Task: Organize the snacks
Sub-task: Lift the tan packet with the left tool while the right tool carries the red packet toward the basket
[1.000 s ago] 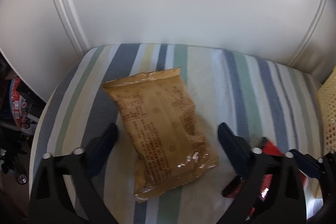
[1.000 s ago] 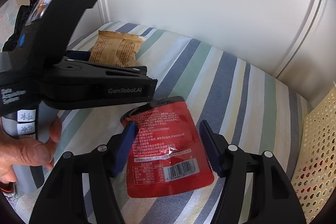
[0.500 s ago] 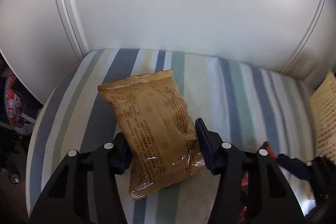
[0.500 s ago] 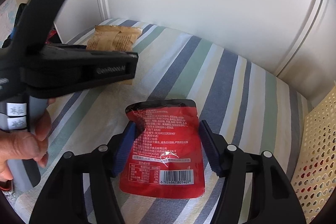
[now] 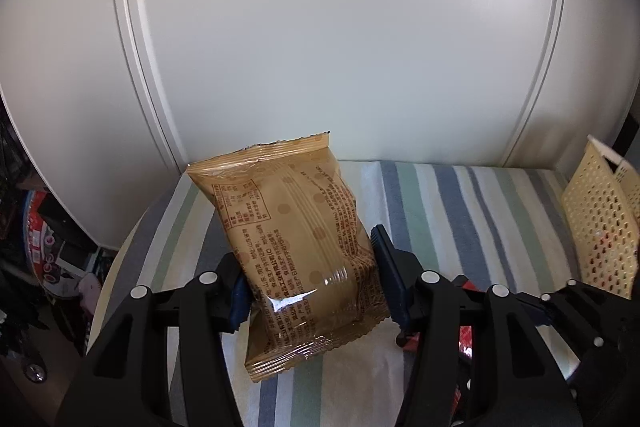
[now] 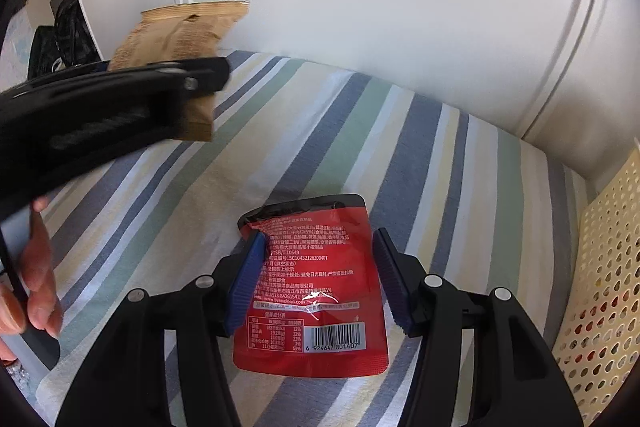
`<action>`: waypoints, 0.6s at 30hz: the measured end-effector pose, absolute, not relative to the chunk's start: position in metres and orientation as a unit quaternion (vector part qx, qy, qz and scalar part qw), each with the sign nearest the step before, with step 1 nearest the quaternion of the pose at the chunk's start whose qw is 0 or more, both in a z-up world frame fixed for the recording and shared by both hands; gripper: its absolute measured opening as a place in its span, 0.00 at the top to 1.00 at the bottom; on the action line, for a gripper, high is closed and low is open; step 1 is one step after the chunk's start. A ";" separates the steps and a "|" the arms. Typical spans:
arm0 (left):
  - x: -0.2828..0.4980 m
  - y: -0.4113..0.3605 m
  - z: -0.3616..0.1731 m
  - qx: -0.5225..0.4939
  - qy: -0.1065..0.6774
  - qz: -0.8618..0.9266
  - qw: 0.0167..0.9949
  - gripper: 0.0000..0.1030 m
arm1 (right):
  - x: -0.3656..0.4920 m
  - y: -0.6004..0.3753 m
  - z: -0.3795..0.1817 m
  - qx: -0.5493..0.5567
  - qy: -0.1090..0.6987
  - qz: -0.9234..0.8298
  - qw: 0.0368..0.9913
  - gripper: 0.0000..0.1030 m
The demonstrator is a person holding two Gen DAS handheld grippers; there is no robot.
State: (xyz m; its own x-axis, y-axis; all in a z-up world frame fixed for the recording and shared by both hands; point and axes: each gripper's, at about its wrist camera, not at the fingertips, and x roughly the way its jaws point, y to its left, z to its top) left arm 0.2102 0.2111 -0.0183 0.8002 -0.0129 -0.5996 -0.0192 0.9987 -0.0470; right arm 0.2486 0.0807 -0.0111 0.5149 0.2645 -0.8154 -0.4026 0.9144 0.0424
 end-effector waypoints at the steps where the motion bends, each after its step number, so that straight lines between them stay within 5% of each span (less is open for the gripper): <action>1: 0.209 0.217 -0.017 -0.027 0.314 0.003 0.949 0.47 | 0.250 0.077 -0.011 -0.066 0.456 0.192 0.867 0.46; 18: 0.190 0.226 0.004 -0.006 0.257 0.011 0.966 0.47 | 0.242 0.059 0.019 -0.020 0.421 0.174 0.890 0.46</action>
